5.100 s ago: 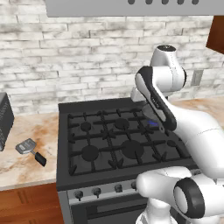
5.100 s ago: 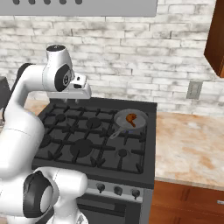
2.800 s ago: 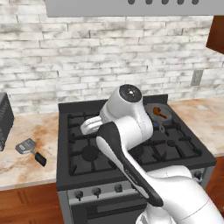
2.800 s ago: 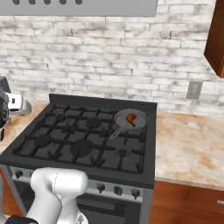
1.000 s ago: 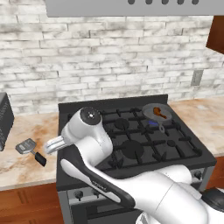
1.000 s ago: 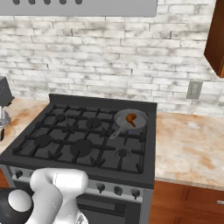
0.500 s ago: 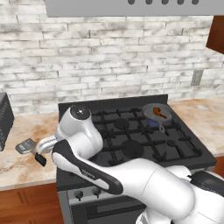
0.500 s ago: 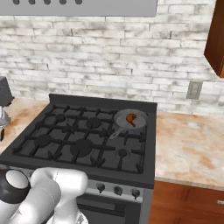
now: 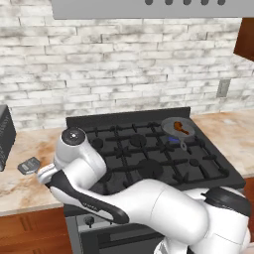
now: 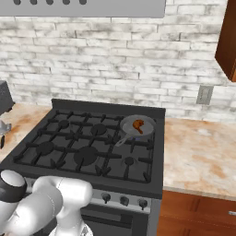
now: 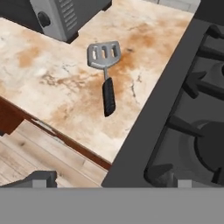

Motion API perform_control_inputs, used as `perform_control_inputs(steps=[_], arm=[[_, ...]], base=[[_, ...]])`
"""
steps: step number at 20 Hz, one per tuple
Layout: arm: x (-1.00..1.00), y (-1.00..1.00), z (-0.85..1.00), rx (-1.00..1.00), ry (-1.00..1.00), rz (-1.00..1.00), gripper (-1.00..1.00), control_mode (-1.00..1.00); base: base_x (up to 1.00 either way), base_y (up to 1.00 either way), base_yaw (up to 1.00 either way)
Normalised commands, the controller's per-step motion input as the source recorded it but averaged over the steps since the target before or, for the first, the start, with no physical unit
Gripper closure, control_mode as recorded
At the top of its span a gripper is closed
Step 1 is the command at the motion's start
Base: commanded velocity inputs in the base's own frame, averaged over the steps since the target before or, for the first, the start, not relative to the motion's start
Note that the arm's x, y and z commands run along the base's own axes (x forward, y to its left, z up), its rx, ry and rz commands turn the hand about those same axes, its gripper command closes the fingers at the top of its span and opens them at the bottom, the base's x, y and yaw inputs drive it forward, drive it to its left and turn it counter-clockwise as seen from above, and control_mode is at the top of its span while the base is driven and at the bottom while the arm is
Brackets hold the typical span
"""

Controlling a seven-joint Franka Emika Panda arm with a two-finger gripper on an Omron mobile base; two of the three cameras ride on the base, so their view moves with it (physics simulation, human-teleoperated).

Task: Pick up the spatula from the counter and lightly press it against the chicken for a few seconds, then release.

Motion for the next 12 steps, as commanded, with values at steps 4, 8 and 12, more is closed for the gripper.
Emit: perform_control_inputs(steps=[4, 8, 12], arm=[[0.13, 0.11, -0.13, -0.05, 0.0, 0.0, -1.0, -1.0], [0.2, 0.1, -0.09, -0.01, 0.0, 0.0, -1.0, -1.0], [0.2, 0.08, -0.08, 0.0, 0.0, 0.0, -1.0, -1.0]], base=[[0.0, 0.0, 0.0], [0.0, 0.0, 0.0], [0.0, 0.0, 0.0]])
